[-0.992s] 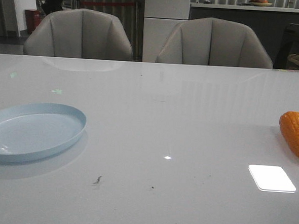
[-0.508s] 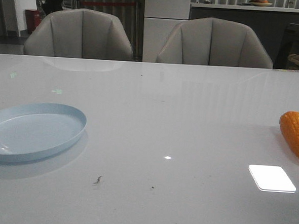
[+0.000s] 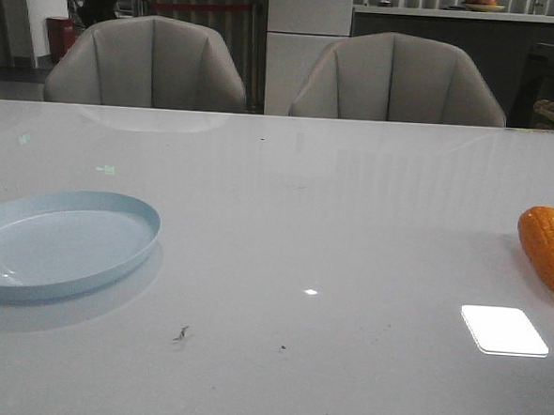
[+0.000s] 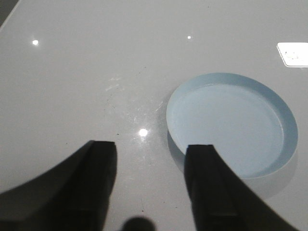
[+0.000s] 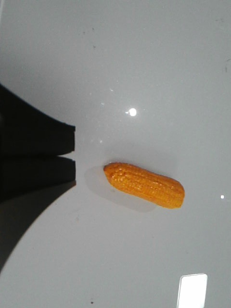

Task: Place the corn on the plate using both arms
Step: 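Lower the left gripper toward the rim of the pale blue plate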

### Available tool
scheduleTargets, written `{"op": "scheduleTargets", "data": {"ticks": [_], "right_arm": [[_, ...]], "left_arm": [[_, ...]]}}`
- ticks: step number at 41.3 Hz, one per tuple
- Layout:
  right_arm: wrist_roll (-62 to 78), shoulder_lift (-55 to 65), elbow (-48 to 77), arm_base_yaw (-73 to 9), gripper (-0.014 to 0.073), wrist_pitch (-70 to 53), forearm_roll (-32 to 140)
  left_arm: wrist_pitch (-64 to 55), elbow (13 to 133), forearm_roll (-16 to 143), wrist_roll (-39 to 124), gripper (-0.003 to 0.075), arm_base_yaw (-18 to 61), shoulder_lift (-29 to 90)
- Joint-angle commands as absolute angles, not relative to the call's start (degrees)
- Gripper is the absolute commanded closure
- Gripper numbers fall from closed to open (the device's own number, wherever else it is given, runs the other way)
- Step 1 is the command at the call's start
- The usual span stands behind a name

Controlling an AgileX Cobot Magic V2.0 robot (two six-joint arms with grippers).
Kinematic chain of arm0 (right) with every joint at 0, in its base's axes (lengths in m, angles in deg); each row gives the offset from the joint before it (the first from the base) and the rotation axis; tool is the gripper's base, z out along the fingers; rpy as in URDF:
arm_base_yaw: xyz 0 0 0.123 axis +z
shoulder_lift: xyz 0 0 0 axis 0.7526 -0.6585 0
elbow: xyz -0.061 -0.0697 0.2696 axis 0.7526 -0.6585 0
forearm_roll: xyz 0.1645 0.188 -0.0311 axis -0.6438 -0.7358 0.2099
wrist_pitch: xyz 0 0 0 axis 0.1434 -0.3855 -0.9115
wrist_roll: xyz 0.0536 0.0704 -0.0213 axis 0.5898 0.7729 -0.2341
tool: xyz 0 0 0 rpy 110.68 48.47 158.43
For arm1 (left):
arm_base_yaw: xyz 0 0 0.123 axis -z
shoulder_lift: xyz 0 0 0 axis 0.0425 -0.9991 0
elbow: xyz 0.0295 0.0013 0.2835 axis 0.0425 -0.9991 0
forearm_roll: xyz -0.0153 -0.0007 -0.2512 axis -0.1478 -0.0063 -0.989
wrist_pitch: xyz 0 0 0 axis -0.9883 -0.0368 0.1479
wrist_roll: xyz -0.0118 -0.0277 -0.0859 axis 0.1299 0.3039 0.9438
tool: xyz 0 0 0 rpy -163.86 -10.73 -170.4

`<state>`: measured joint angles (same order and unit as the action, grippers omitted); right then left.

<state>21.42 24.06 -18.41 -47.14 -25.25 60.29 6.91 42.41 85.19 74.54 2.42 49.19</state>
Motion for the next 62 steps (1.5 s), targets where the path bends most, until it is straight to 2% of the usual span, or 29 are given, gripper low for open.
{"op": "scheduleTargets", "data": {"ticks": [1,6,8,11,28,36,62], "right_arm": [[21.34,22.76,-16.24,-47.20,0.0377,-22.39,60.40],[21.34,21.67,-16.24,-47.20,0.0128,-21.85,60.40],[21.34,21.19,-16.24,-47.20,0.0057,-21.54,60.40],[21.34,21.12,-16.24,-47.20,0.0010,-21.37,60.40],[21.34,20.68,-16.24,-47.20,0.0012,-21.53,60.40],[21.34,20.68,-16.24,-47.20,0.0012,-21.54,60.40],[21.34,20.68,-16.24,-47.20,0.0012,-21.72,60.40]], "left_arm": [[3.30,44.59,84.45,74.76,0.0225,2.81,48.37],[3.38,44.59,84.45,74.76,0.0227,2.81,48.11],[3.38,44.59,84.45,74.76,0.0227,2.81,48.11],[3.53,44.59,84.45,74.76,0.0227,2.81,48.11],[7.78,45.72,82.41,74.76,0.0227,2.81,44.64],[13.31,52.35,82.52,74.62,0.0227,2.81,34.12],[27.24,84.88,82.43,74.40,0.0227,3.58,-1.94]]}}
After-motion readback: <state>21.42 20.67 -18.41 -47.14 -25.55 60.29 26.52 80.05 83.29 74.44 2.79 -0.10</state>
